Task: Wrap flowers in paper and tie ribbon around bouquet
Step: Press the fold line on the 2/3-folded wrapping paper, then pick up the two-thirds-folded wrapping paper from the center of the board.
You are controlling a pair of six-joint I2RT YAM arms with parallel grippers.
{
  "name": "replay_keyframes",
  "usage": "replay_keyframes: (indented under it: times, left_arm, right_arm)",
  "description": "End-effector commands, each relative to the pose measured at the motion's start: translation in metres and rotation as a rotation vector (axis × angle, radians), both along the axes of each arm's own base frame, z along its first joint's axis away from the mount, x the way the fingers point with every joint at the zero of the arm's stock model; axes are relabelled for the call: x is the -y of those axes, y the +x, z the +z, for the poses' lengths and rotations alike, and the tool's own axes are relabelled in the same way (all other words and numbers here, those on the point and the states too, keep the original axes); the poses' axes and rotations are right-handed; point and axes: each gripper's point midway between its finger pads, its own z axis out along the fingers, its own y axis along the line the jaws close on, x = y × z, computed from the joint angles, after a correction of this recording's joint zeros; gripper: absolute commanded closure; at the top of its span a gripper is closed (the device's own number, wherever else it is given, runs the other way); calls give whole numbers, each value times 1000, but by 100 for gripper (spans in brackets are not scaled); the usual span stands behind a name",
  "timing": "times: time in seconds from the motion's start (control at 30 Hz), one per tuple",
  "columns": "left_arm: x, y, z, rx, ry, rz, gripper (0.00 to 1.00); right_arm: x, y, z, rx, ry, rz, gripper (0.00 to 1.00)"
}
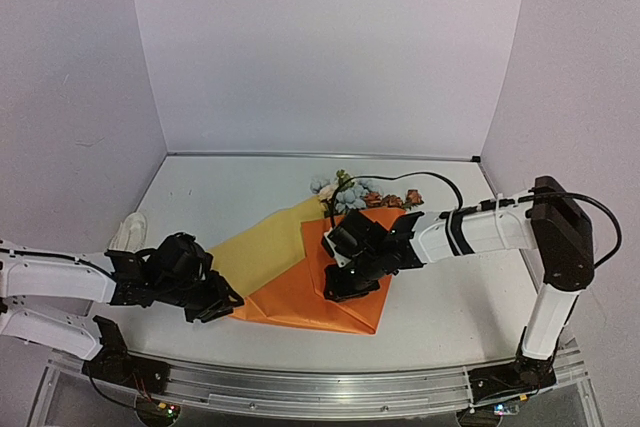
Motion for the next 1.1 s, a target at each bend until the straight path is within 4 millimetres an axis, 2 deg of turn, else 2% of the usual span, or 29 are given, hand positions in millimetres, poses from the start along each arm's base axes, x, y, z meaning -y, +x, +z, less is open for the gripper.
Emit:
replay_keyframes:
  times: [0.0,0.27,0.63,0.87,0.97,1.07]
  left_arm:
    - [-5,9,1,0,-32,141,62]
    - [-21,3,-19,-53,-27,265,58]
    - [-28,-2,-26,-91,0,318,59]
    - [-41,-10,-23,-113,31,349,60]
    - [-40,-13,-24,-121,15,349,60]
    - [-31,-10,-27,-123,-16,340,60]
  right_arm:
    - [-11,4,5,41,-18,32,76]
    - [-14,4,0,52,-48,48,76]
    - [-17,2,-11,43,-71,57,76]
    - [-15,1,-16,36,-83,58,76]
    - [-15,1,-18,33,-86,57,76]
    - [-14,1,-21,31,-89,53,77]
